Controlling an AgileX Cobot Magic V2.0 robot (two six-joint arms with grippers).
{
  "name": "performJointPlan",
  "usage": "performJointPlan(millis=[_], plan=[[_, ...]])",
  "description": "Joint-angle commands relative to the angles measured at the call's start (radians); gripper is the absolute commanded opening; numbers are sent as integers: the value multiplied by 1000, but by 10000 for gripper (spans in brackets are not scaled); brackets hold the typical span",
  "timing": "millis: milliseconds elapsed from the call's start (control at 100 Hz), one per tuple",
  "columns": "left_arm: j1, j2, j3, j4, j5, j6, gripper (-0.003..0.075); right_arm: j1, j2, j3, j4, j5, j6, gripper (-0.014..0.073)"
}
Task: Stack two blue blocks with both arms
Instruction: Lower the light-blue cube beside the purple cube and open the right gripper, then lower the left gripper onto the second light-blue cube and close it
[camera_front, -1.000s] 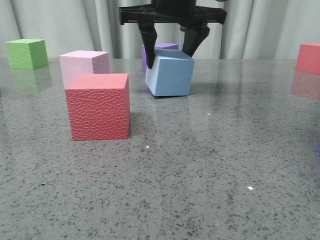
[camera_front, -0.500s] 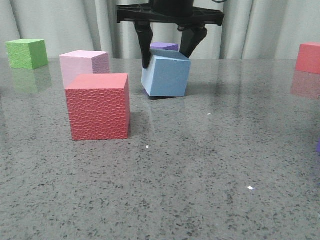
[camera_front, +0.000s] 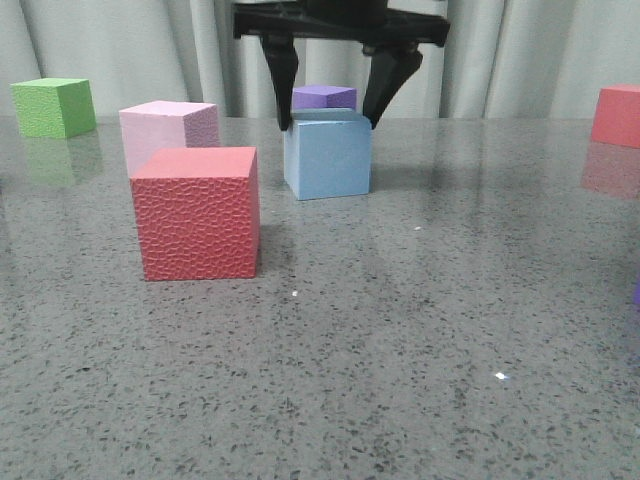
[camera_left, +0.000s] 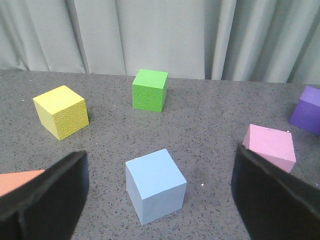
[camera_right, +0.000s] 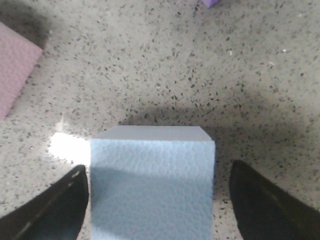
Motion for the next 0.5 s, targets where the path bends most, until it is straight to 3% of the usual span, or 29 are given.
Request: performJointPlan(millis=[0, 490], plan=[[-3, 1, -32, -12, -80, 0, 566, 1, -96, -35, -3, 66, -3, 581], [-3, 1, -32, -12, -76, 0, 566, 18, -207, -23, 14, 84, -64, 579]])
